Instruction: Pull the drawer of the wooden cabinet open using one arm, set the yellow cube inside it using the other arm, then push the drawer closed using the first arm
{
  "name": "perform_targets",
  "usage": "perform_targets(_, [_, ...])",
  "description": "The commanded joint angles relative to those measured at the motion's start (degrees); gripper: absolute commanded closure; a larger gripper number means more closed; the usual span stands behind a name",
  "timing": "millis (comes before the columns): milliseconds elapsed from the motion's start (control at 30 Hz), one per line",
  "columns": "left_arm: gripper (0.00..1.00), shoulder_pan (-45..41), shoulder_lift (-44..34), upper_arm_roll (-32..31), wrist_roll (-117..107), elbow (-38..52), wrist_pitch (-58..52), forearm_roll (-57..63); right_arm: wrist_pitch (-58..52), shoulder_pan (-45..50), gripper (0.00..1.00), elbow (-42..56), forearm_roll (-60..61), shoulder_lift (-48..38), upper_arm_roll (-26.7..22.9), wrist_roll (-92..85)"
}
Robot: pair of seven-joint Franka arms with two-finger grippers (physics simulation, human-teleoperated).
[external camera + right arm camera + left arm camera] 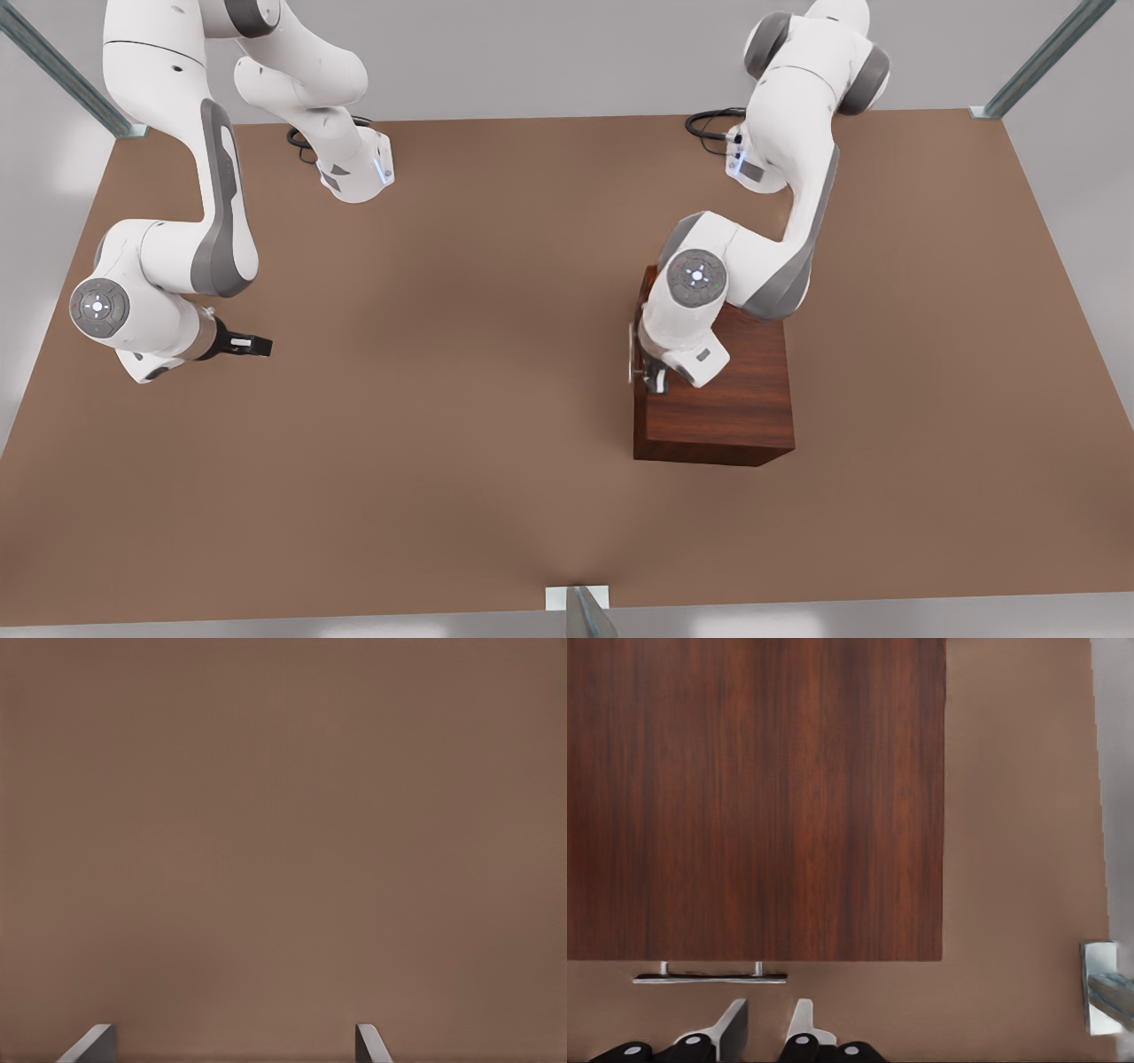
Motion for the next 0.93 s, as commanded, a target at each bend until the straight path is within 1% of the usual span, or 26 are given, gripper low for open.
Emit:
perform_targets(0, [0.00,7.07,-7.89,0.97,69.24,-0.46,-21.69,-1.96,-0.02,0.00,0.00,0.03,0.05,-0.05,-0.02,-0.88])
perform_targets(33, [0.00,11.81,-12.71,2.63,87.85,-3.95,-23.29,-0.91,-0.02,0.00,0.00,0.03,0.05,-0.05,-0.02,-0.88])
perform_targets(67, [0.00,15.16,-17.45,3.70,105.86,-10.88,-21.64,0.93,-0.02,0.00,0.00,0.03,0.05,-0.05,-0.02,-0.88])
perform_targets(100, [0.00,15.97,-26.26,4.93,112.36,-25.05,-10.74,2.79,-0.02,0.00,0.00,0.03,0.05,-0.05,-0.02,-0.88])
perform_targets(133, [0.00,16.14,-33.28,6.68,116.31,-36.98,-5.55,2.27,-0.11,0.00,0.00,0.03,0.05,-0.05,-0.02,-0.88])
perform_targets(167, [0.00,16.32,-35.85,10.55,122.73,-40.98,-4.40,0.16,-0.02,0.00,0.00,0.03,0.05,-0.05,-0.02,-0.88])
perform_targets(200, [0.00,16.14,-34.54,11.43,123.71,-37.83,-4.31,-1.07,-0.02,0.00,0.00,0.03,0.05,-0.05,-0.02,-0.88])
perform_targets(267, [0.00,14.39,-28.47,8.01,123.27,-29.38,-5.62,3.06,-0.11,0.00,0.00,0.03,0.05,-0.05,-0.02,-0.88])
perform_targets(367, [0.00,14.30,-25.48,7.04,121.42,-23.49,-5.80,0.15,-0.11,0.00,0.00,0.03,-0.04,-0.05,-0.02,-0.88])
perform_targets(467, [0.00,14.03,-24.86,6.86,121.16,-23.22,-6.16,-0.73,-0.19,0.00,0.00,0.03,0.05,-0.05,-0.02,-0.88])
perform_targets(567, [0.00,13.77,-21.44,6.78,121.07,-18.22,-8.70,-0.90,-0.19,0.00,0.00,0.03,0.05,-0.05,-0.02,-1.06])
perform_targets(900, [0.00,12.89,-21.26,6.78,117.91,-18.21,-8.70,-0.90,-0.19,0.09,0.00,0.82,0.05,0.12,-0.02,-0.62])
